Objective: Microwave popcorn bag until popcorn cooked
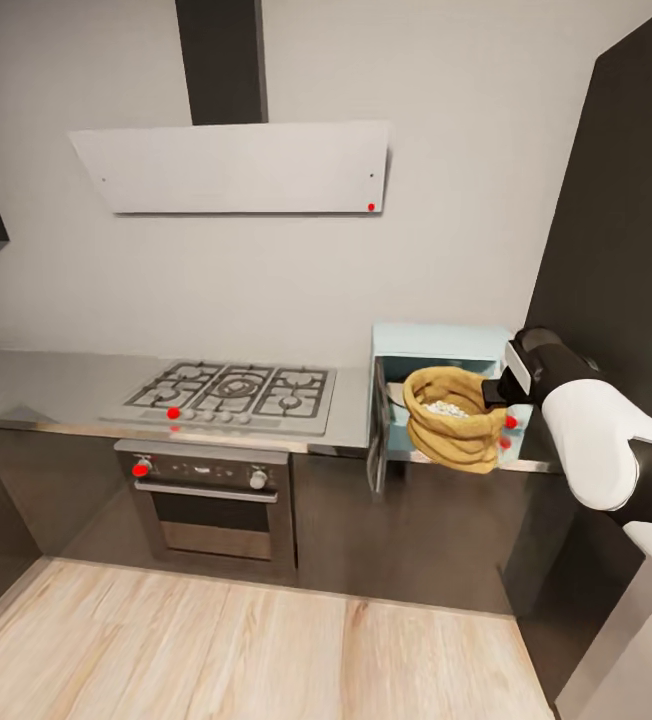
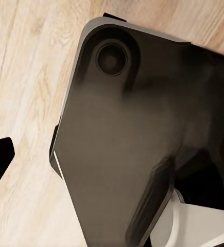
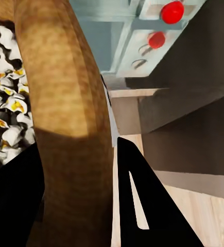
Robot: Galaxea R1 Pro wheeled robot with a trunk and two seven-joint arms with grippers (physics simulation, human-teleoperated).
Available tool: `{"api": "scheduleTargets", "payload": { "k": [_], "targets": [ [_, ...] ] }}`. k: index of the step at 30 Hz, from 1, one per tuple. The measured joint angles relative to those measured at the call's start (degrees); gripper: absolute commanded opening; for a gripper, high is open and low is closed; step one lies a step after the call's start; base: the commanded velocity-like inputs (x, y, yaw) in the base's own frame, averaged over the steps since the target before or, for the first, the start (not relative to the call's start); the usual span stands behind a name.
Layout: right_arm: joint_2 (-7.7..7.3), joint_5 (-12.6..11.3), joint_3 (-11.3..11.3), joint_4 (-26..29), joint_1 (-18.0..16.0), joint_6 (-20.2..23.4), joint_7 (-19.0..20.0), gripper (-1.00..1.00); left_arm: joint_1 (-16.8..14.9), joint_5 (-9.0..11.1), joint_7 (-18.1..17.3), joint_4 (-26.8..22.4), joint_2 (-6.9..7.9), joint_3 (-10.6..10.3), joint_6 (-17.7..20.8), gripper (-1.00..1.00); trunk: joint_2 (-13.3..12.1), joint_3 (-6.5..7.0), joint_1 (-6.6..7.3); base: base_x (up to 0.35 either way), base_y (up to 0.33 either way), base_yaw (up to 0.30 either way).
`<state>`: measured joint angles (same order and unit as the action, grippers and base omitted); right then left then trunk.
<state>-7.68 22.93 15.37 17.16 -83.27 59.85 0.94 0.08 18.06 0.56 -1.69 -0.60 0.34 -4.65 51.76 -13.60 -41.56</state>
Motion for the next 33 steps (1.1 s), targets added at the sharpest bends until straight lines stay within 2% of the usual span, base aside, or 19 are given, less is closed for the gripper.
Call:
{"api": "scheduleTargets", "payload": {
  "k": [13, 19, 23, 27, 33],
  "targets": [
    [-0.01, 0.39, -0.01, -0.06, 0.00, 0.01, -1.09, -1.00, 0.00, 0.00, 0.00, -0.01, 0.00, 0.00, 0.01, 1.00, -0.01, 0.00, 0.00, 0.281, 0.000, 0.000],
    [-0.01, 0.23, 0.00, -0.23, 0.00, 0.02, -1.97, -1.00, 0.00, 0.00, 0.00, 0.00, 0.06, 0.00, 0.00, 1.00, -0.01, 0.00, -0.03, 0.030, 0.000, 0.000],
    [-0.09, 0.10, 0.00, -2.38, 0.01, 0.01, -1.99, -1.00, 0.00, 0.00, 0.00, 0.00, 0.08, 0.00, 0.00, 1.00, -0.01, 0.00, -0.03, 0.001, 0.000, 0.000],
    [-1.14, 0.20, -0.07, -5.73, 0.00, 0.00, -1.93, -1.00, 0.00, 0.00, 0.00, -0.01, 0.08, 0.00, 0.01, 1.00, -0.01, 0.00, -0.03, 0.000, 0.000, 0.000],
    [-1.82, 0.19, -0.04, -5.70, 0.00, 0.00, -1.76, -1.00, 0.00, 0.00, 0.00, -0.01, 0.02, 0.03, 0.01, 1.00, -0.01, 0.00, -0.03, 0.000, 0.000, 0.000]
  ]
}}
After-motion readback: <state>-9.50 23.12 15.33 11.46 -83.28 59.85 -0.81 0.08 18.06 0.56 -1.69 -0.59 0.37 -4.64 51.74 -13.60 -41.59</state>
